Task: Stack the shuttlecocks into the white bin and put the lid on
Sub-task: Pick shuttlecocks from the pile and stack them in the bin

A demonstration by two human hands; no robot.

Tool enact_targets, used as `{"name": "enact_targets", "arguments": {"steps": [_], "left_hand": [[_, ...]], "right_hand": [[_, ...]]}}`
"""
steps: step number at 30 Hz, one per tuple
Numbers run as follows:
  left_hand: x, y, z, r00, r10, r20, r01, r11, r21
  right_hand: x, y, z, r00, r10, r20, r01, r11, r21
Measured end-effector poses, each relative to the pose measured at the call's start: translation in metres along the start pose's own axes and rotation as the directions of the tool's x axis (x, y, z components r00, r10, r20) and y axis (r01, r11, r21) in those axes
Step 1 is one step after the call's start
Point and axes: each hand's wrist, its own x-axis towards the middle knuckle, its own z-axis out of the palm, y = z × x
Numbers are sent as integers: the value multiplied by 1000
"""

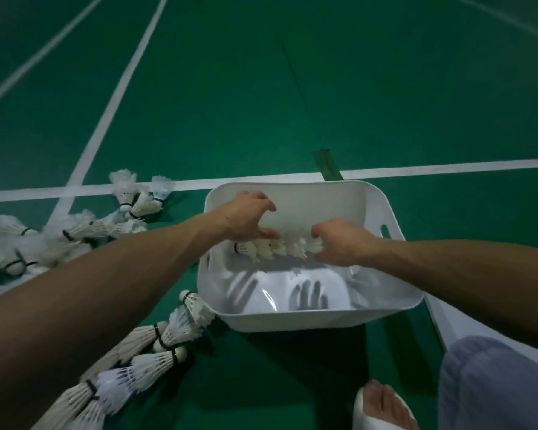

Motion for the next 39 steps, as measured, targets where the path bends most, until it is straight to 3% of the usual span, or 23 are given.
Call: {"name": "enact_targets", "arguments": {"steps": [3, 8, 13, 17, 24, 30, 34, 39], "left_hand": [[-30, -1, -26, 996, 12, -87, -9, 999, 33], [-102, -34, -56, 968, -141, -208, 124, 988, -91], [-172, -94, -49, 916, -383, -120, 367, 920, -139], [-201, -129, -22, 880, -475, 8, 467, 862, -200], [-191, -172, 39, 884, -450, 126, 466, 823, -326], [-173, -190, 76, 893, -422, 157, 446, 781, -438], [-169, -195, 86, 901, -420, 106, 420, 787, -452], [-172, -201, 96, 886, -458, 67, 416, 724, -551]], "right_hand": [[-11, -31, -27, 992, -119, -46, 113, 987, -115], [-23, -109, -73, 937, -288, -198, 275, 957, -94], [-18, -181, -76, 875, -418, -244, 415, 908, -67], [0, -226, -59, 839, -513, -184, 503, 858, -98], [63, -258, -22, 846, -531, 41, 530, 833, -158], [111, -264, 4, 833, -527, 168, 553, 803, -221], [130, -270, 19, 825, -505, 252, 561, 785, -263], [145, -278, 25, 816, -489, 309, 570, 771, -285]]}}
